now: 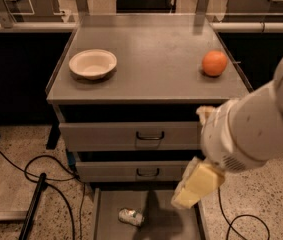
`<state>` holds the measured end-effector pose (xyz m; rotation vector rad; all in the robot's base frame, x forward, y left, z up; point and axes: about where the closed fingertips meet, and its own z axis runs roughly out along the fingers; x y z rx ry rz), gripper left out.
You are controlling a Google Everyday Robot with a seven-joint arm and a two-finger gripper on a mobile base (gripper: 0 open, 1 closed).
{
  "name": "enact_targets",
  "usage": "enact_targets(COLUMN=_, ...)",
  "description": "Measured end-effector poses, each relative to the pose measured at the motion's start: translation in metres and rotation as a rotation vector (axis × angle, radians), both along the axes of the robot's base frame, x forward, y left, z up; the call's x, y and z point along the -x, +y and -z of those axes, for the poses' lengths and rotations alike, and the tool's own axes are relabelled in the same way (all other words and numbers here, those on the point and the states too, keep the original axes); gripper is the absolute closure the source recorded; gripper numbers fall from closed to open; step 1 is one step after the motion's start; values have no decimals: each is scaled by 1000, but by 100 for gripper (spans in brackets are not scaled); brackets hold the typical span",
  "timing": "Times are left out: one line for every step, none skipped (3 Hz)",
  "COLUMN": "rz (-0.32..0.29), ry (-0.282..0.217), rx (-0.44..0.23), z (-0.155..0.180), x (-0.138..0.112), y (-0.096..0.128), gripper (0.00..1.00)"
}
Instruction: Pick 7up can from bottom drawer and place on counter
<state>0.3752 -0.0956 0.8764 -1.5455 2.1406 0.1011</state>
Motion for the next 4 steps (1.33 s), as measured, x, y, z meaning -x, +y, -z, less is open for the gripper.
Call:
enact_targets(rz=-10, ry=67, rx=-40, z=69, x=10, y=11, gripper=0)
enact_targets(rz=-8, ry=147, rx=-77, z=123, x=10, y=20, gripper=0)
enact_targets(rz=-7, ry=156, rx=-82, z=129, x=10, y=20, gripper=0)
enact_targets(rz=-16, ry=158, rx=-100, z=133, x=12, y=21, gripper=0)
